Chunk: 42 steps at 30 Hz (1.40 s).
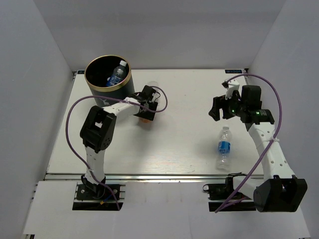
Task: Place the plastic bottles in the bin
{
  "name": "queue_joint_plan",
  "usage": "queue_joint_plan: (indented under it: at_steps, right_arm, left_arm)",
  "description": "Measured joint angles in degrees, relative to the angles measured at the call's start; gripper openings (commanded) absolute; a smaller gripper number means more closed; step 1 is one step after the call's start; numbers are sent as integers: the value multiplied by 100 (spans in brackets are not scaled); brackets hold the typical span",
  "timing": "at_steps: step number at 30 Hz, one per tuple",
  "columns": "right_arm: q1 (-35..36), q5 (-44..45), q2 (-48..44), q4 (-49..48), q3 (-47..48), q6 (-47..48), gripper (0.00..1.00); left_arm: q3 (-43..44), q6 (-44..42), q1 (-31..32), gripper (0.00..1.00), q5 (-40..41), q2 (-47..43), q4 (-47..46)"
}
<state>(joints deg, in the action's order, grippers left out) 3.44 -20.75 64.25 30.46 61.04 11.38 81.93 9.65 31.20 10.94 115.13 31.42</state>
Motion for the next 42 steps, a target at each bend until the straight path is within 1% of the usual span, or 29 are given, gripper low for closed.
queue_joint_plan:
  at_steps: [2, 3, 5, 7, 8, 9, 11, 12, 13, 14, 16, 18, 19, 20, 21, 23, 24, 28, 29, 31, 32, 33, 34, 35, 36, 37, 42]
  right_arm:
    - [-57, -4, 15, 280, 0, -4, 76]
    - [-76, -7, 11, 382, 0, -4, 73]
    - [-114, -24, -22, 533, -9, 20, 53]
    - [-146, -63, -111, 638, -66, 96, 29]
    - [-155, -120, -186, 699, -125, 109, 12]
    - [-162, -184, -264, 745, -188, 170, 8]
    - [-192, -356, -452, 890, -339, 284, 6]
    - [-199, -455, -555, 949, -426, 348, 8]
    - [-212, -551, -669, 1038, -511, 431, 13]
    - [-225, -667, -778, 1158, -586, 520, 25]
    - [-232, -828, -949, 1427, -651, 682, 26]
    - [-232, -879, -1032, 1633, -643, 761, 42]
    - [-232, -872, -1043, 1711, -636, 785, 47]
    - [-234, -846, -1036, 1792, -614, 813, 57]
    - [-234, -798, -1010, 1856, -595, 809, 60]
    - [-232, -660, -929, 1965, -544, 833, 64]
    - [-234, -564, -863, 2017, -505, 820, 68]
    - [-236, -122, -546, 2122, -385, 754, 70]
    - [-236, 13, -444, 2170, -348, 734, 70]
    - [-238, 201, -293, 2232, -313, 704, 74]
    - [-243, 289, -225, 2256, -304, 691, 77]
    - [-247, 354, -173, 2273, -302, 682, 83]
    - [-249, 428, -111, 2317, -289, 673, 83]
    - [-256, 487, -52, 2361, -267, 678, 85]
    - [-258, 546, 15, 2391, -240, 682, 85]
    - [-258, 595, 87, 2448, -192, 686, 86]
    - [-258, 734, 444, 2647, -76, 741, 90]
  left_arm:
    - [33, 2, 4, 20, -90, 0, 4]
    - [57, -2, 13, 19, -133, -17, 13]
    - [168, -26, 48, 17, -291, -76, 74]
    - [404, -74, 114, 17, -468, -199, 177]
    - [555, -103, 149, 17, -581, -304, 195]
    - [752, -129, 181, 15, -680, -431, 238]
    - [1259, -138, 232, 14, -767, -710, 264]
    - [1495, -103, 240, 14, -778, -879, 260]
    - [1714, -68, 236, 14, -739, -1038, 262]
    - [1963, -37, 208, 14, -614, -1209, 260]
    - [2446, 35, 92, 14, -313, -1453, 271]
    - [2988, 129, -90, 14, 70, -1523, 278]
    - [3198, 188, -192, 14, 247, -1523, 273]
    - [3397, 262, -310, 14, 450, -1521, 278]
    - [3515, 315, -398, 14, 608, -1517, 289]
    - [3659, 415, -605, 15, 925, -1499, 343]
    - [3720, 457, -715, 17, 1067, -1471, 428]
    - [3628, 597, -1169, 23, 1373, -1412, 645]
    - [3477, 640, -1287, 28, 1394, -1436, 664]
    - [3117, 723, -1491, 38, 1414, -1471, 730]
    - [2944, 763, -1600, 53, 1414, -1473, 785]
    - [2796, 793, -1694, 64, 1416, -1467, 848]
    - [2691, 815, -1766, 72, 1416, -1462, 920]
    - [2627, 841, -1825, 78, 1416, -1456, 992]
    - [2614, 863, -1860, 93, 1416, -1447, 1058]
    - [2614, 861, -1886, 99, 1416, -1445, 1078]
    - [2625, 953, -1912, 99, 1373, -1469, 1016]
